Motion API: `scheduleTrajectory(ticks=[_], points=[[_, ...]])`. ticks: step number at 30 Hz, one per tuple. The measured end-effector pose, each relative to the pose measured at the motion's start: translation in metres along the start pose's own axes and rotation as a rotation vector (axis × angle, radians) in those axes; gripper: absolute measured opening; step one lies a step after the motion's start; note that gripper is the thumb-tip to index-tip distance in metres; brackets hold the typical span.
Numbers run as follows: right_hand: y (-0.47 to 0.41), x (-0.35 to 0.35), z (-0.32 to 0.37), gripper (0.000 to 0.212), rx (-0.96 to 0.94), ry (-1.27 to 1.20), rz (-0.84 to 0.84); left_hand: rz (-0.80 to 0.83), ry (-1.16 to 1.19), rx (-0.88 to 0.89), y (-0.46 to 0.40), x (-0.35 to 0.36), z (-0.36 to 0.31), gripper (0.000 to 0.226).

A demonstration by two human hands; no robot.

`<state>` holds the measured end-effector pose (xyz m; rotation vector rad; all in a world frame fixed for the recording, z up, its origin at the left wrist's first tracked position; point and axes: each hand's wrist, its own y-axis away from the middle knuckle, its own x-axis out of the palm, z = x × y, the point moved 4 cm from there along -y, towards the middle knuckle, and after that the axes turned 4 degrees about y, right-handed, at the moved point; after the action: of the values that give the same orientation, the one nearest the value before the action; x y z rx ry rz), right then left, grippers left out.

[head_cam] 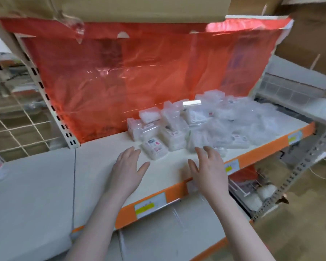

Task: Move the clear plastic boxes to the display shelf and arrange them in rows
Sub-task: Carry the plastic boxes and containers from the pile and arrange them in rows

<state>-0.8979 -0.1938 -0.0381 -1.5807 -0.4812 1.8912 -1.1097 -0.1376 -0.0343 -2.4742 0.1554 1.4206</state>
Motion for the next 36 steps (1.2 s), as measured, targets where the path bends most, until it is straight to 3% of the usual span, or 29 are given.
scheduleTrajectory(ticks=[6, 13, 19, 23, 36], points=[[-0.045, 0.015, -0.043, 0.039, -0.125, -0.139, 0.003, 0.029, -0.031, -0.018, -0.033, 0.024, -0.040, 0.058], [-0.055, 0.031, -0.056, 0.036, -0.145, -0.227, 0.053, 0.224, -0.160, -0.019, -0.056, 0.047, -0.039, 0.062], [-0.060, 0.038, -0.057, 0.033, -0.166, -0.227, 0.077, 0.190, -0.268, -0.036, -0.049, 0.048, -0.041, 0.068], [-0.062, 0.040, -0.053, 0.032, -0.154, -0.225, 0.086, 0.252, -0.409, -0.056, -0.041, 0.036, -0.042, 0.074], [-0.083, 0.044, -0.035, 0.040, -0.123, -0.240, 0.209, 0.339, -0.272, 0.077, -0.053, 0.027, -0.034, 0.070]])
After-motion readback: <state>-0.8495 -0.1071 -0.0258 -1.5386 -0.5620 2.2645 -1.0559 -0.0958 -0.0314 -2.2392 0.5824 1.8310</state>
